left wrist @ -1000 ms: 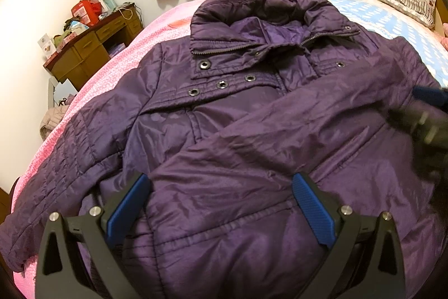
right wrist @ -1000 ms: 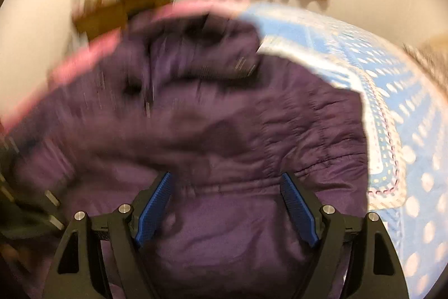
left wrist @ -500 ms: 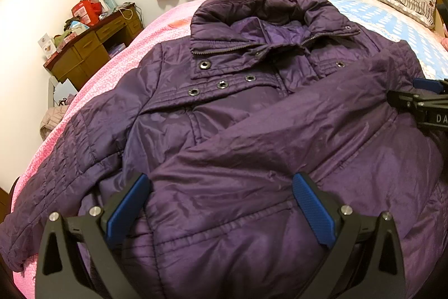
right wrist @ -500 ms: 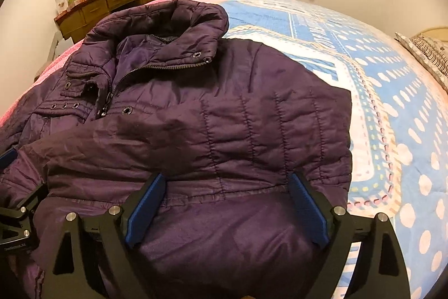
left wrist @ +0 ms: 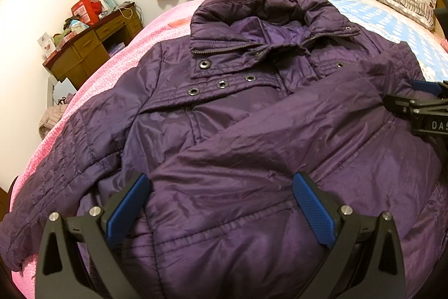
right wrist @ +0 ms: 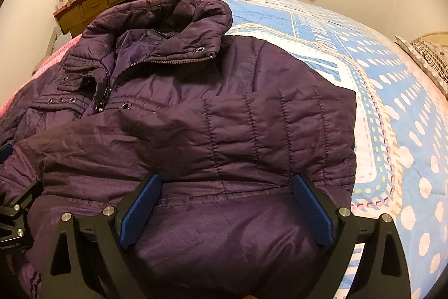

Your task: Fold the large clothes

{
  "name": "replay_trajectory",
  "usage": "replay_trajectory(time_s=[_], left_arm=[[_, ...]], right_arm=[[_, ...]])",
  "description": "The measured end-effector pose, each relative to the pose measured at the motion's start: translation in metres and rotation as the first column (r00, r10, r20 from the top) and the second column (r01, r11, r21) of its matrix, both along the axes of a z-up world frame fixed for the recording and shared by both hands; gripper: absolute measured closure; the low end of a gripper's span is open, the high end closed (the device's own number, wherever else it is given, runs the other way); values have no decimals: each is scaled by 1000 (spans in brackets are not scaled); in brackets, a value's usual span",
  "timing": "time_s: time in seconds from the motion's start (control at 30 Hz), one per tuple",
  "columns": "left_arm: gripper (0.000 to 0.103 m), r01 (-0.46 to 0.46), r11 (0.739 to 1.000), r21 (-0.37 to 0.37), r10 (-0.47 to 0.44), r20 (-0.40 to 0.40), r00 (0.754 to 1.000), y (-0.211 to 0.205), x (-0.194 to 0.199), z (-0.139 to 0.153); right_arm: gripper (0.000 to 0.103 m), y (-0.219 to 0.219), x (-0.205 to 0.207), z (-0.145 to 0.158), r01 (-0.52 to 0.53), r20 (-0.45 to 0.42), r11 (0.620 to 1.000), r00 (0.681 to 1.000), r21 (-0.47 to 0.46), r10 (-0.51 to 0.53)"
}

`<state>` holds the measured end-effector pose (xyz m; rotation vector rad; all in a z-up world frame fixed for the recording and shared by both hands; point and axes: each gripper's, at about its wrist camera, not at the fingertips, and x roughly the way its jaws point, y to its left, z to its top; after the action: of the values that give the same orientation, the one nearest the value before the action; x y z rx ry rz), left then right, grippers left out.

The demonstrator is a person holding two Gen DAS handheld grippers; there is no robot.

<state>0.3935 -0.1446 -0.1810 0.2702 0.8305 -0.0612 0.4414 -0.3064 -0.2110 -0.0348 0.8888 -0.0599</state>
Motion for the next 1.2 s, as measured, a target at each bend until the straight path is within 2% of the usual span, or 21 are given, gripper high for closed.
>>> replay_trajectory(time_s=[0.1,0.17,0.23,0.27,0.33,0.43,0.53,0.6,0.63,0.67,0.73,0.8,0.83,0.93,0.97,1.03,1.13,1.17,1.2], left_arm=[[0,4,1000,-11,-4,-3,1000,1,-1,2],[5,16,998,-62,-17,-17,1000,12,-9,14],[9,21,994,-106,-21,3,1000,32,-27,32],[8,17,990,-140,-12,35,999,52,-44,46],[0,-11,983,-186,24,68,997,92,-72,62],[0,-100,978,-182,118,94,989,157,-103,71],[0,-256,951,-175,274,88,958,239,-131,69],[0,-382,902,-202,402,71,913,299,-149,66],[0,-444,870,-213,466,63,883,326,-157,64],[0,-517,822,-238,541,42,840,359,-166,60],[0,-597,731,-330,627,-20,779,405,-178,52],[1,-672,611,-418,702,-106,704,445,-185,40],[2,-692,554,-464,715,-161,680,461,-187,35],[3,-646,475,-598,679,-219,701,472,-184,27],[3,-643,456,-615,679,-228,698,471,-179,26],[3,-607,434,-666,654,-230,721,470,-168,23],[12,-631,392,-669,637,-298,711,476,-146,5],[24,-651,384,-655,643,-316,698,476,-140,0],[29,-664,378,-646,649,-327,687,476,-135,-5]], right_arm=[[7,3,1,2,-1,-11,1000,1000,-18,0],[7,7,-3,12,-9,-44,999,999,-51,7],[7,13,-24,34,36,-8,998,999,-42,-37],[7,19,-41,47,27,28,999,999,16,-28],[7,37,-68,64,-26,44,998,999,57,23],[7,77,-110,79,-119,73,993,990,-3,119],[7,115,-151,86,-212,105,977,972,-17,212],[7,135,-173,86,-257,128,966,958,-6,256],[7,147,-185,85,-278,139,961,951,1,275],[7,157,-194,82,-292,145,956,947,6,288],[7,177,-211,75,-309,152,951,940,-4,306],[7,194,-226,69,-321,157,947,935,-11,318],[7,201,-233,66,-325,158,946,933,-10,323],[7,217,-253,60,-344,165,939,925,-14,341],[7,220,-257,58,-345,165,938,924,-23,344],[7,224,-264,56,-344,165,938,924,-38,346],[7,226,-272,54,-341,173,940,924,-30,340],[7,226,-273,53,-335,176,942,926,-22,334],[7,225,-274,53,-330,180,944,928,-13,327]])
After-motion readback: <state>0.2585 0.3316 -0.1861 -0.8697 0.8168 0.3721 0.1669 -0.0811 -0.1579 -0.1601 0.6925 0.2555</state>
